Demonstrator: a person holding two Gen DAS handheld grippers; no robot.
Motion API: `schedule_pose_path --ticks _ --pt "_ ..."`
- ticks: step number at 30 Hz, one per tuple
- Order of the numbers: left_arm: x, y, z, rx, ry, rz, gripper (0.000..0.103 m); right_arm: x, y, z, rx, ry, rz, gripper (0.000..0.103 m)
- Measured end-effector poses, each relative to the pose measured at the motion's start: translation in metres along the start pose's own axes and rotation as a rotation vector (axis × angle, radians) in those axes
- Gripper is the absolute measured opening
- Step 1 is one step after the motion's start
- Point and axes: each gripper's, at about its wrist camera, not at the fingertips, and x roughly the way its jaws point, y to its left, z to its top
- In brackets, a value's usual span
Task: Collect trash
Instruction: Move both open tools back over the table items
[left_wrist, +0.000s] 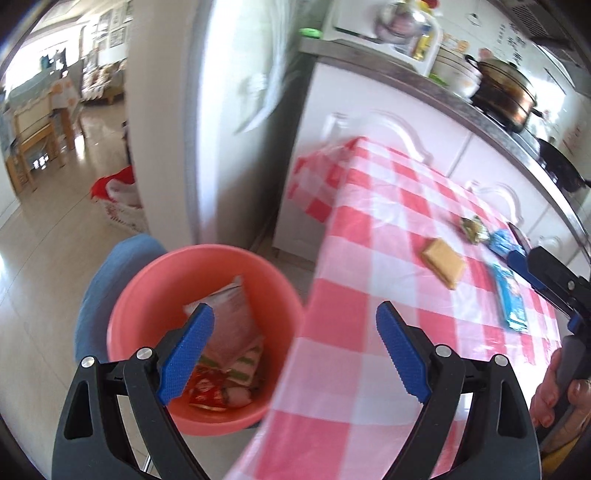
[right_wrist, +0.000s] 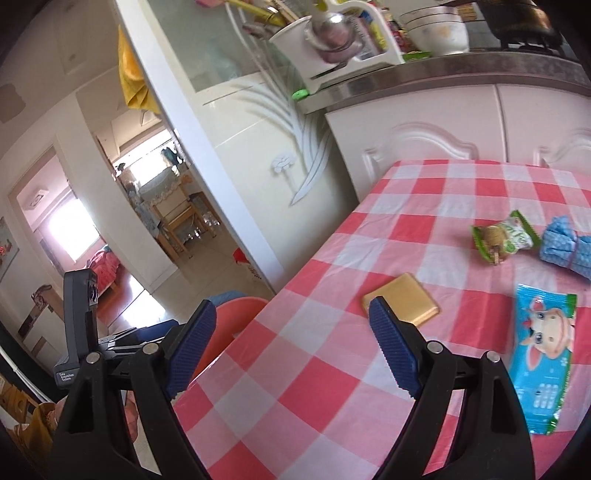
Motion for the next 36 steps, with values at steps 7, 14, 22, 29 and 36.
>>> schedule_pose_path --ticks 7,14,22,29,36 --pt "0.006 -0.045 0.003 0.08 0.023 -0.022 0.089 -0.023 -0.033 0.0 0.056 -0.047 -0.015 0.085" --pt "0.013 -0.077 0.001 0.142 0.048 -0.033 0.089 -0.044 -0.065 0.005 0.11 -0.085 -0.029 0.085" --pt "0.026 -0.116 0.003 0.212 0.08 -0.041 0.089 -0.067 -0.118 0.011 0.216 -0.132 -0.072 0.085" --pt "0.042 -0.149 0.004 0.273 0.122 -0.052 0.089 -0.082 -0.178 0.016 0.286 -0.147 -0.183 0.085" --pt "0.057 -0.188 0.012 0.349 0.134 -0.089 0.089 -0.083 -0.229 0.018 0.332 -0.069 -0.303 0.085"
